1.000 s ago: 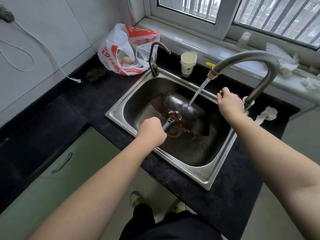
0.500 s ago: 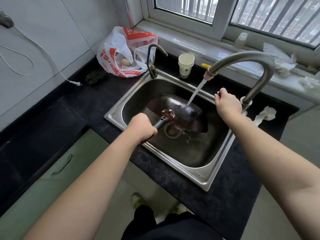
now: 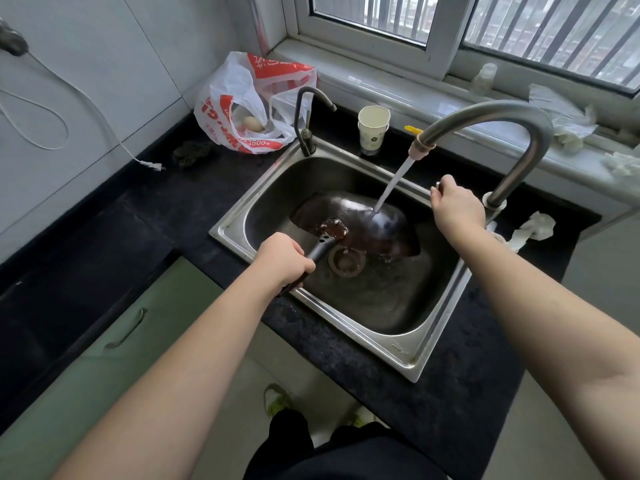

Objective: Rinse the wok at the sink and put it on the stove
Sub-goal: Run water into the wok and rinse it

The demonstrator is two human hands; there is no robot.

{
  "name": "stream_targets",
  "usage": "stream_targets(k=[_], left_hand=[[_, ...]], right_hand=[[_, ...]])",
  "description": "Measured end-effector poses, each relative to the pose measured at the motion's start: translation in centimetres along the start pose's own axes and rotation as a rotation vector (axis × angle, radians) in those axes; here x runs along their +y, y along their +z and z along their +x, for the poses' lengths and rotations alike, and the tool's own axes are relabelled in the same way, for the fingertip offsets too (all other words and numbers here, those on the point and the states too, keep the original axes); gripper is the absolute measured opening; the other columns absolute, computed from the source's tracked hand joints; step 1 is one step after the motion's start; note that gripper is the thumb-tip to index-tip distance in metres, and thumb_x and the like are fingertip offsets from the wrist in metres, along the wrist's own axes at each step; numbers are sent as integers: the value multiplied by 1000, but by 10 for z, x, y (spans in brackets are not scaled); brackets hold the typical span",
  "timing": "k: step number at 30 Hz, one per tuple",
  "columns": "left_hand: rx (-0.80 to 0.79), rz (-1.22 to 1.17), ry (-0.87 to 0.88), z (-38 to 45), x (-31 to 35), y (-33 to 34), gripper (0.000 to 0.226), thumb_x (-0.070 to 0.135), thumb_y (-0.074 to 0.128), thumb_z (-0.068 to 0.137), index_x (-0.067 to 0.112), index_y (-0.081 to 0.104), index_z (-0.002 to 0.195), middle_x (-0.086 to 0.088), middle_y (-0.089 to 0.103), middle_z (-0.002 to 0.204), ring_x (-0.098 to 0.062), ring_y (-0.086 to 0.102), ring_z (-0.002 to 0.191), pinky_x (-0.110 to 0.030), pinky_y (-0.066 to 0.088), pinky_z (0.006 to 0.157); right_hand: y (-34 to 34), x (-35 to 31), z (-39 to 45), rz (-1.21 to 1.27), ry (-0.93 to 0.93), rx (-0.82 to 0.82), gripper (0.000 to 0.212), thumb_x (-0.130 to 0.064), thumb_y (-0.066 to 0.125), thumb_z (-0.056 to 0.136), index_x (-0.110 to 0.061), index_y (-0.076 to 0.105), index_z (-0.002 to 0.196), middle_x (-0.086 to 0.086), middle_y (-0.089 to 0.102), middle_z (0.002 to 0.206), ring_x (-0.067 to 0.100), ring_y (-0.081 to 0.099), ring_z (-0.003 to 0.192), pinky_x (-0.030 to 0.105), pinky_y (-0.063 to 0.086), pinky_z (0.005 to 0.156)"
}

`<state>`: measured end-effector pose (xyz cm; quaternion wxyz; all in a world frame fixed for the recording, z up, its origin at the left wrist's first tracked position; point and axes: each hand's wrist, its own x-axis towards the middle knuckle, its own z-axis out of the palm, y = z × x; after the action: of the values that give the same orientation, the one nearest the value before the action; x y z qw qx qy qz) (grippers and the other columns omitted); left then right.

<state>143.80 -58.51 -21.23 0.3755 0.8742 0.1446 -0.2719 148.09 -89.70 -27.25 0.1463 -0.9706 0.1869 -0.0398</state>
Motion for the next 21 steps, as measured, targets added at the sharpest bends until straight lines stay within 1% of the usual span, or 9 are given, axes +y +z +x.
stream_targets(k=[3, 6, 10, 12, 15, 18, 21], left_hand=[[1, 11, 9, -1, 1, 1, 30, 7, 73, 79, 8, 63, 107, -17, 69, 87, -28, 72, 63, -34, 57, 56], [19, 49, 21, -3, 2, 4, 32, 7, 72, 80, 7, 65, 111, -16, 70, 85, -28, 73, 64, -30, 53, 52], [37, 127, 35, -5, -3, 12, 30, 13, 70, 78, 5, 68, 107, -13, 69, 81, -29, 71, 66, -22, 46, 48], [39, 183, 41, -7, -10, 15, 29, 18, 69, 77, 6, 69, 104, -12, 67, 80, -28, 66, 63, -22, 45, 47], [22, 225, 29, -6, -25, 20, 32, 22, 69, 76, 8, 69, 104, -5, 64, 71, -22, 63, 57, -25, 48, 49], [-4, 265, -12, -6, -41, 23, 34, 29, 72, 76, 11, 69, 105, -2, 65, 69, -19, 64, 59, -24, 48, 54], [-28, 285, -89, -5, -55, 26, 23, 35, 70, 78, 17, 70, 93, -2, 71, 67, -19, 66, 53, -22, 49, 50]], right_hand=[[1, 0, 0, 2, 5, 1, 28, -34, 37, 103, -9, 48, 107, 9, 51, 79, 28, 46, 71, 36, 33, 61], [0, -1, 0, -3, 6, 5, 28, -34, 37, 103, -9, 48, 108, 8, 51, 79, 28, 46, 70, 35, 32, 60], [0, -1, -1, -1, 4, 3, 27, -34, 37, 103, -9, 48, 107, 8, 51, 78, 28, 46, 70, 35, 33, 60], [0, -1, 0, -6, 5, 3, 29, -34, 37, 103, -8, 48, 108, 9, 51, 79, 29, 46, 71, 36, 34, 60], [0, 0, 0, -13, 10, 0, 29, -34, 37, 103, -8, 48, 108, 10, 51, 79, 29, 46, 71, 36, 34, 60], [0, -1, -1, -9, 4, -2, 29, -34, 37, 103, -8, 48, 108, 10, 52, 80, 29, 47, 71, 36, 34, 61], [-1, 0, 1, -12, 5, -14, 28, -35, 37, 103, -9, 48, 108, 10, 53, 80, 29, 47, 71, 35, 35, 61]])
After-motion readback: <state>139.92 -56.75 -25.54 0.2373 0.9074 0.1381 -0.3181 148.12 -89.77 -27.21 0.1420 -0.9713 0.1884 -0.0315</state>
